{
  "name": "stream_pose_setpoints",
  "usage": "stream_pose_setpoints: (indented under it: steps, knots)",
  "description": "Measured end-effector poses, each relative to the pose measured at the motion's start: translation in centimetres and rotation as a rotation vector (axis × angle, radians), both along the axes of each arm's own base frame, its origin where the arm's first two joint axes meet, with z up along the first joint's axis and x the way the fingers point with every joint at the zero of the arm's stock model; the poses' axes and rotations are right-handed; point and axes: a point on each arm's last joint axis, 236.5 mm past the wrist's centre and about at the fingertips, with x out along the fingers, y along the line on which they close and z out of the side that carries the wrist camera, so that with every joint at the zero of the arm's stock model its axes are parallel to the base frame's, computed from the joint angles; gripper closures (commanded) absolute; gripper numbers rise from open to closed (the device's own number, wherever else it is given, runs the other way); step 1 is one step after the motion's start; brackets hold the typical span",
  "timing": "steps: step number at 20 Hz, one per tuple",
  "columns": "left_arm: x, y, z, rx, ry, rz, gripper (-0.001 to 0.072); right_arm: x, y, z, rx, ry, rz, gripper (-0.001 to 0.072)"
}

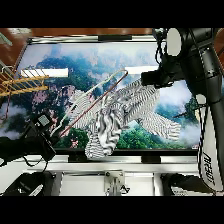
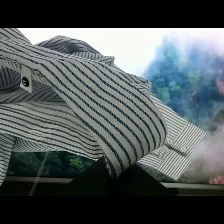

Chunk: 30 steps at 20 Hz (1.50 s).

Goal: Fold the shirts.

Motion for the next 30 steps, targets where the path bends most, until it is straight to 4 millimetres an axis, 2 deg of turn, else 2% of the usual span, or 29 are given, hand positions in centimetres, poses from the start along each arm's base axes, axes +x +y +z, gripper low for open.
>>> stream_pose_setpoints:
  steps: [3, 6, 8, 13, 18, 24, 30]
  knots:
    - [-0.8, -0.4, -0.9, -0.005, 0.023, -0.035, 0.0650, 0.0, -0.1, 0.0, -0.002, -0.001, -0.005, 0.0638]
    - [-0.2, -1.2, -1.1, -0.028, 0.008, -0.047, 0.0650, 0.0, 0.0, 0.0, 0.003, 0.000, -0.006, 0.0638]
    - [0.2, -2.2, -1.2, -0.049, 0.004, -0.068, 0.0650, 0.0, 0.1, 0.0, 0.005, -0.001, -0.005, 0.0638]
    - [-0.5, -4.4, -1.9, -0.062, 0.027, -0.154, 0.0650, 0.2, -0.2, 0.1, -0.008, -0.010, -0.001, 0.0638]
    - [-0.4, -4.7, -3.1, -0.059, 0.051, -0.140, 0.0650, 0.3, -0.4, 0.1, -0.017, -0.013, -0.001, 0.0638]
    - [1.2, -6.1, -4.4, -0.089, 0.060, -0.115, 0.0649, -0.1, 0.7, 0.0, 0.021, 0.005, 0.031, 0.0638]
    - [1.5, -6.5, -5.6, -0.050, 0.056, -0.189, 0.0649, -0.4, 0.3, 1.6, 0.019, -0.041, 0.074, 0.0639]
